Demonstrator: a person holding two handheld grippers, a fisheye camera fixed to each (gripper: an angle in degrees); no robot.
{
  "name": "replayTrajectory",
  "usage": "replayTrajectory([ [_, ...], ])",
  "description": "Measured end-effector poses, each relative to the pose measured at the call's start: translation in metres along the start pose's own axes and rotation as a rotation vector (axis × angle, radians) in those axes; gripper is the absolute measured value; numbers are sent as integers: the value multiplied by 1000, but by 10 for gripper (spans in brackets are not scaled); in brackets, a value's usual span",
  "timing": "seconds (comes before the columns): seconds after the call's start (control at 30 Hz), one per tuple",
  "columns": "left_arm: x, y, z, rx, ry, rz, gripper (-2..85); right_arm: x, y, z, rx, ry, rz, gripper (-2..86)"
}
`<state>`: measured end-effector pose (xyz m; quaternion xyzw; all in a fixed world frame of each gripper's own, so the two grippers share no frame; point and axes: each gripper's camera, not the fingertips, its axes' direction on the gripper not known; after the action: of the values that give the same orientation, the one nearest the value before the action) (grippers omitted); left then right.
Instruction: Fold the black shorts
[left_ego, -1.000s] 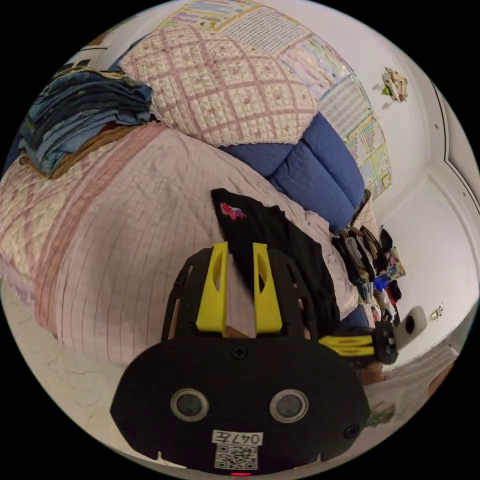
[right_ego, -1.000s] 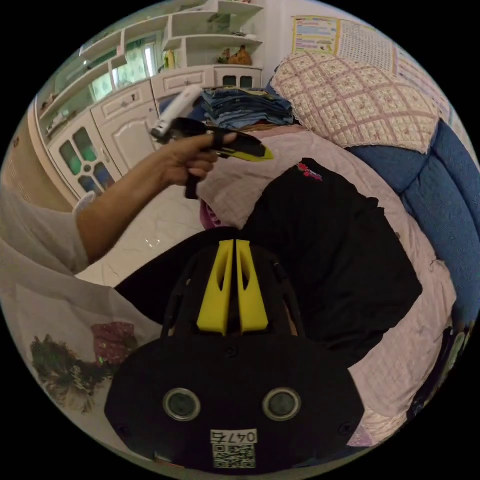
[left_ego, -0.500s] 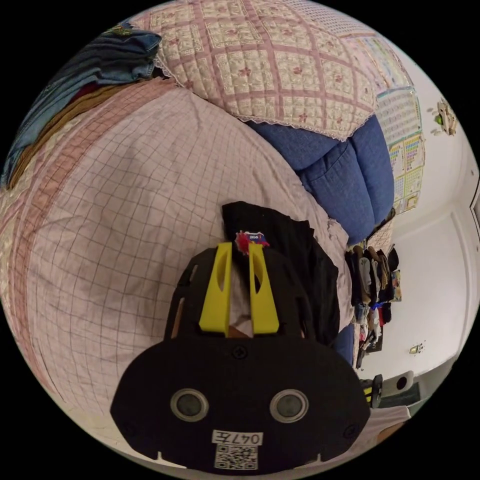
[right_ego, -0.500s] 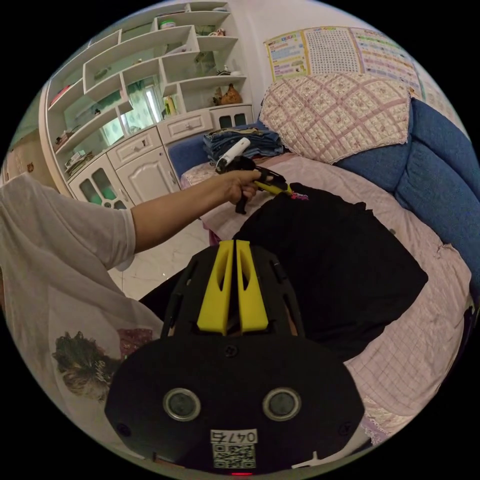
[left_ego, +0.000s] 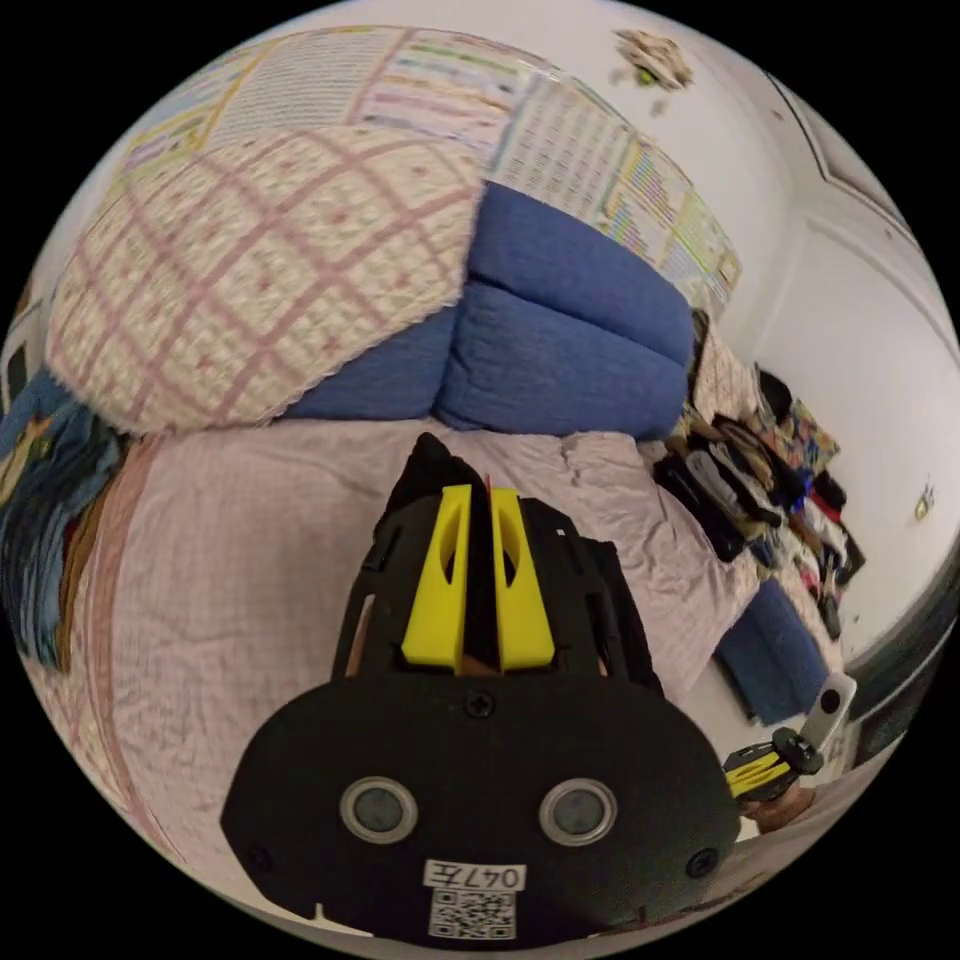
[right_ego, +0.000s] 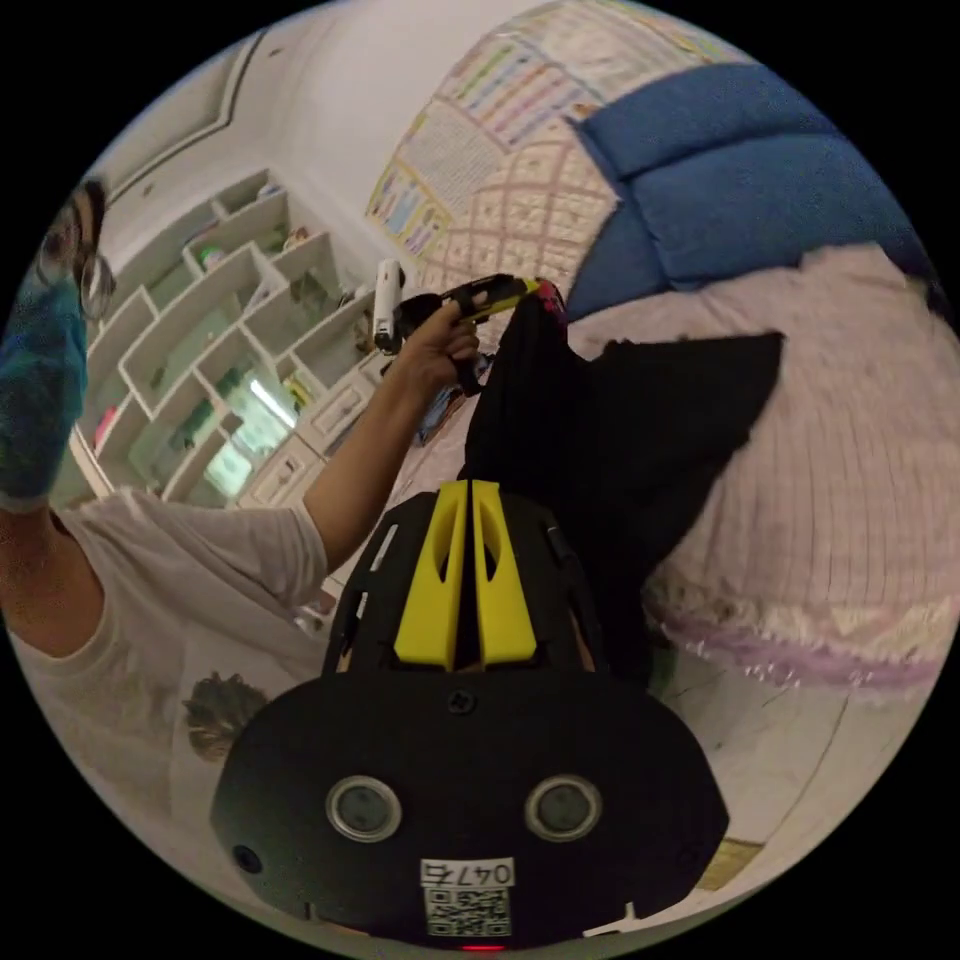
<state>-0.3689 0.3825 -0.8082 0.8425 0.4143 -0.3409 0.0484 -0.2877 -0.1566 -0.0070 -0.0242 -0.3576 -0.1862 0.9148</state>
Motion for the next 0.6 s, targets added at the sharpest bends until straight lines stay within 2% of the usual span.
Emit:
replayTrajectory([
  [0.2, 124, 23, 137, -160, 16, 227, 12, 82, 51, -21, 21, -22, 239, -4],
  [0.33, 154, 45, 189, -206, 45, 231, -3, 120, 68, -23, 31, -60, 322, -4],
  [0.43, 156, 52, 210, -235, 105, 235, 7, 139, 72, -18, 12, -77, 330, -2],
  [0.5, 151, 50, 210, -260, 138, 237, 52, 150, 73, -16, -15, -109, 318, 1],
  [0.6, 119, 42, 168, -184, 154, 222, 112, 167, 75, -30, 11, -79, 307, 41],
])
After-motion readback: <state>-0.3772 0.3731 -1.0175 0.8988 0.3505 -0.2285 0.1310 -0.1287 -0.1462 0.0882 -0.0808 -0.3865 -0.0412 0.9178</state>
